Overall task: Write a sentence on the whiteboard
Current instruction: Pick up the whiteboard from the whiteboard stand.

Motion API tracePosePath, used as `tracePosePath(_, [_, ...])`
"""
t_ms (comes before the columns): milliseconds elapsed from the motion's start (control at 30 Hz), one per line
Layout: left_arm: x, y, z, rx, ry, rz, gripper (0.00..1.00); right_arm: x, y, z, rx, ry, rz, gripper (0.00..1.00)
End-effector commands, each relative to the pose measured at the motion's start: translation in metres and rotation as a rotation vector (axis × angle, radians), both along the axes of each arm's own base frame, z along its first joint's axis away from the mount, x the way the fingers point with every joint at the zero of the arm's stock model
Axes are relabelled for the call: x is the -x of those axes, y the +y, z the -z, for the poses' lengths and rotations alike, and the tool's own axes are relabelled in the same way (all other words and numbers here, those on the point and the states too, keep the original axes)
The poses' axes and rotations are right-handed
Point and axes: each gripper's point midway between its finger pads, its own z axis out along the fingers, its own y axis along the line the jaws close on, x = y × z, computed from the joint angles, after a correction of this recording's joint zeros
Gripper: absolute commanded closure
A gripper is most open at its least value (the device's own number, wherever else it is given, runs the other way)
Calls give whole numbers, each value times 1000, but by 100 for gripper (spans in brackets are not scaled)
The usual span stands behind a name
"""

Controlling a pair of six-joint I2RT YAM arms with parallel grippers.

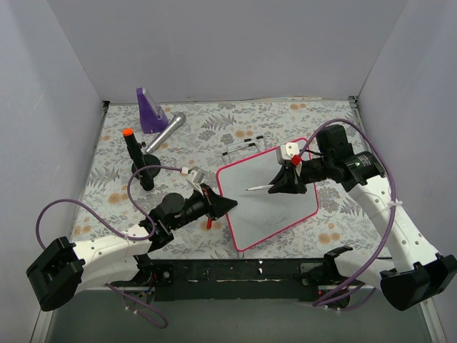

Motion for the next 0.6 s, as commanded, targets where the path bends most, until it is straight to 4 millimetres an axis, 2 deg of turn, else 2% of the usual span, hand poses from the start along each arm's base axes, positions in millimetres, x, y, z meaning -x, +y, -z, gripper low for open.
tracePosePath(0, [-1, -2, -47, 129, -103, -8, 100, -4, 6, -22, -33, -49, -6, 99])
tracePosePath(567, [-2, -1, -40, 117, -95, -19, 100, -9, 14, -35, -59, -38, 0, 99])
